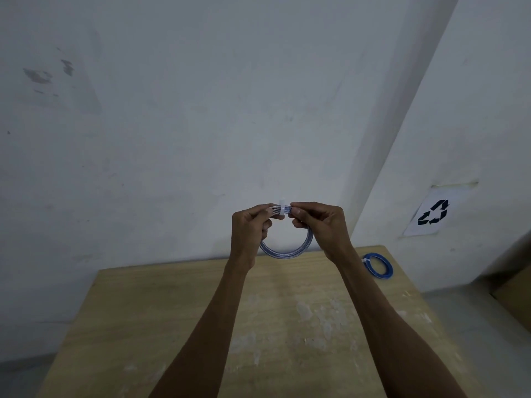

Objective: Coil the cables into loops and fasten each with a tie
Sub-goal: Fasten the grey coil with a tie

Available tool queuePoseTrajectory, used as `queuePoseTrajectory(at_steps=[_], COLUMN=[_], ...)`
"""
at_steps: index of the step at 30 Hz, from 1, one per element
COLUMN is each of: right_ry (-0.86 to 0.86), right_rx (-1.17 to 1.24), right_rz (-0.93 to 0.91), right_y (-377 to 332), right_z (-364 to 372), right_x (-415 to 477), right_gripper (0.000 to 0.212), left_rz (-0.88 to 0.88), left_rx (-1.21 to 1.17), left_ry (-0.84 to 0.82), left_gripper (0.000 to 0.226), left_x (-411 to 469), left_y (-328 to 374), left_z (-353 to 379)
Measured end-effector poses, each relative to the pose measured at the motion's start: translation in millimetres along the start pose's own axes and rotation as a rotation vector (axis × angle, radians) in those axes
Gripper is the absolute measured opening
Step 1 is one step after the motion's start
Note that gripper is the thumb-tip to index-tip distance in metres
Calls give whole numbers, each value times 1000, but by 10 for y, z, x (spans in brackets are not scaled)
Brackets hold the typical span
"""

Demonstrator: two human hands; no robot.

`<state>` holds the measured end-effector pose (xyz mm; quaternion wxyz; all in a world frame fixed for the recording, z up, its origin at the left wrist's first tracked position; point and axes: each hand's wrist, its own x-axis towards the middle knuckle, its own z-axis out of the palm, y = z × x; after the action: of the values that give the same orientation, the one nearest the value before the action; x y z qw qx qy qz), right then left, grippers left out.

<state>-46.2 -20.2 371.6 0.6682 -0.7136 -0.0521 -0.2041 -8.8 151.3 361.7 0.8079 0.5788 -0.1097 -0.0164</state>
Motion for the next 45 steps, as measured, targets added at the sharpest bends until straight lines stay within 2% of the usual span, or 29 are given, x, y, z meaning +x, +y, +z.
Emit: queuePoseTrajectory(at_steps=[6,9,18,22,27,33,38,42,45], right_ry=[-45,-59,-47,-30,-22,-19,-16,-20,-26], right_rx=[18,55,-63,-82,-102,-149,-168,-164,-130], right_rz=[13,35,-46,-54,-62,-75,-85,-95,-89], right_y=[-2,0,13,24,42,46,46,20,18], right_z=[-5,-13,-25,-23,-17,-15,-27,-46,-40], right_x=[4,-19,26,31,27,29,22,18,10], right_gripper=[22,23,22,23,23,22,22,21,23], left_rz=[162,152,2,-26,-20,-10,23,124,129], left_rx=[159,167,86,93,110,74,80,141,176], left_ry=[116,84,-12,-4,17,48,22,1,3], left_gripper=[16,15,16,15,15,27,16,21,19], left_x=[-43,-45,-28,-17,-25,-17,-47,-78,-60], left_y=[-76,-52,9,7,32,-30,-6,10,12], left_z=[21,8,7,13,35,27,40,63,51])
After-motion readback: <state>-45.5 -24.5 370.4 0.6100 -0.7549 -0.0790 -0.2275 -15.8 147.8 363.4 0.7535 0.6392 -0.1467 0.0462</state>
